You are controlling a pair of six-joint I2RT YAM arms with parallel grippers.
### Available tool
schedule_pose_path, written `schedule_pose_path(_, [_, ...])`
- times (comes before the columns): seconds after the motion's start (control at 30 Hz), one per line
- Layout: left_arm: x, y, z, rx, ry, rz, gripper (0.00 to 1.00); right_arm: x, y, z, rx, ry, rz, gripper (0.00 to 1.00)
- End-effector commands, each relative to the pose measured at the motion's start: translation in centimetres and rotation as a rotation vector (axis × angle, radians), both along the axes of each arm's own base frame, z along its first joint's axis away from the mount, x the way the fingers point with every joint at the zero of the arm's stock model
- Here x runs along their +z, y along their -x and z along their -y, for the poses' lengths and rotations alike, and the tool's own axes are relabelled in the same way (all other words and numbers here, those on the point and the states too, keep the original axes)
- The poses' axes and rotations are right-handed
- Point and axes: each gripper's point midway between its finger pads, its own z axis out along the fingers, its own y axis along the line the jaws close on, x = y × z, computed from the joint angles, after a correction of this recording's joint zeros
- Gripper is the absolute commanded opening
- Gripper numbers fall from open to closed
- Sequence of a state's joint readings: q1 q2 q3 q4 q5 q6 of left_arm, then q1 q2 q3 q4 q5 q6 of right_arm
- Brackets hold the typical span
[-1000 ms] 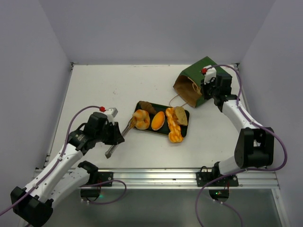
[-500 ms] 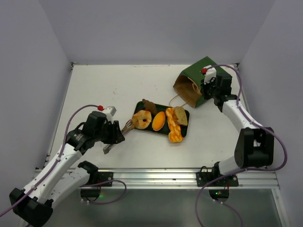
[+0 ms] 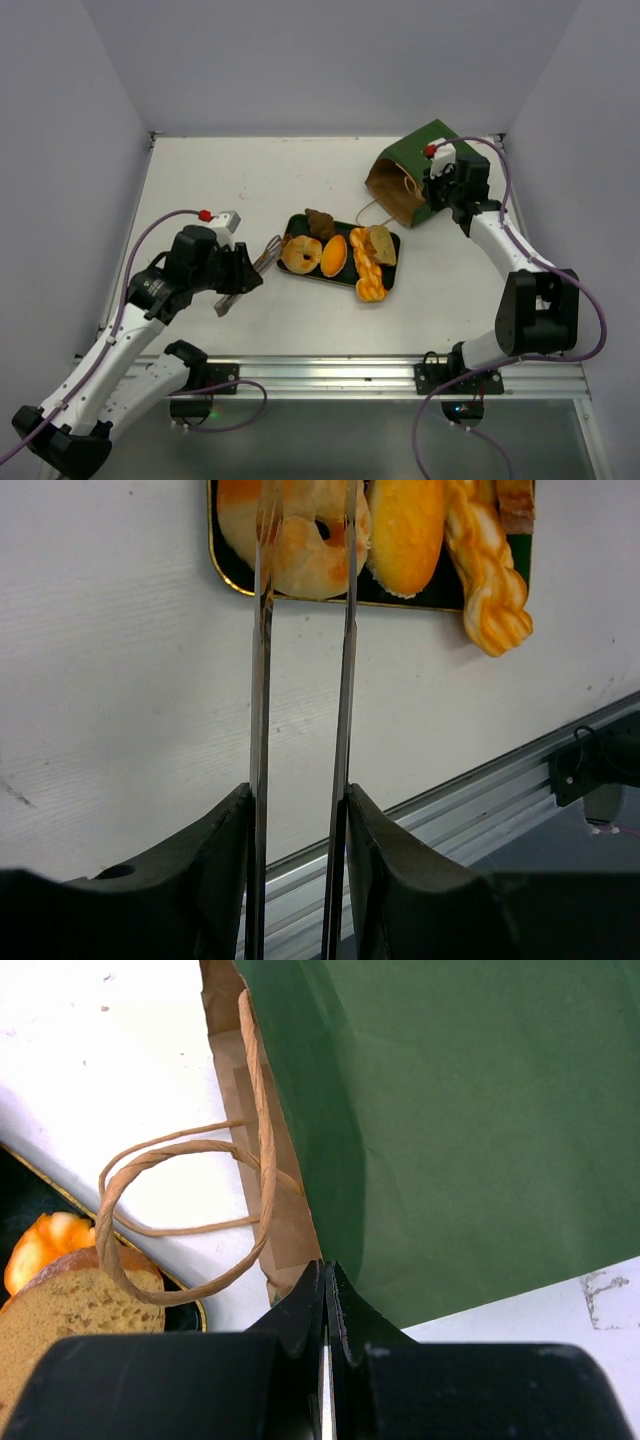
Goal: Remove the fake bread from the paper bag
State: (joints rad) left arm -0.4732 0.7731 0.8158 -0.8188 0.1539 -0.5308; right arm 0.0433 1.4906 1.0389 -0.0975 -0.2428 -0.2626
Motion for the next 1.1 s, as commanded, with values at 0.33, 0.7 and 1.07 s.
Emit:
schedule_pose_path(0.33, [7.6, -3.3, 7.5, -0.239, 0.336, 0.178, 0.4, 6.0, -1.8, -0.6, 0.29, 0.064, 0.189, 0.0])
schedule_pose_path(0.7, [7.7, -8.6, 12.6, -0.349, 0.445, 0.183, 0.4, 6.8, -5.8, -2.8, 0.431, -0.049, 0.215, 0.0])
schedule_pose_path(1.07, [6.0, -14.2, 18.7, -0.336, 0.606, 0.069, 0.4, 3.7, -7.1, -2.4, 0.358, -0.037, 0.162, 0.0])
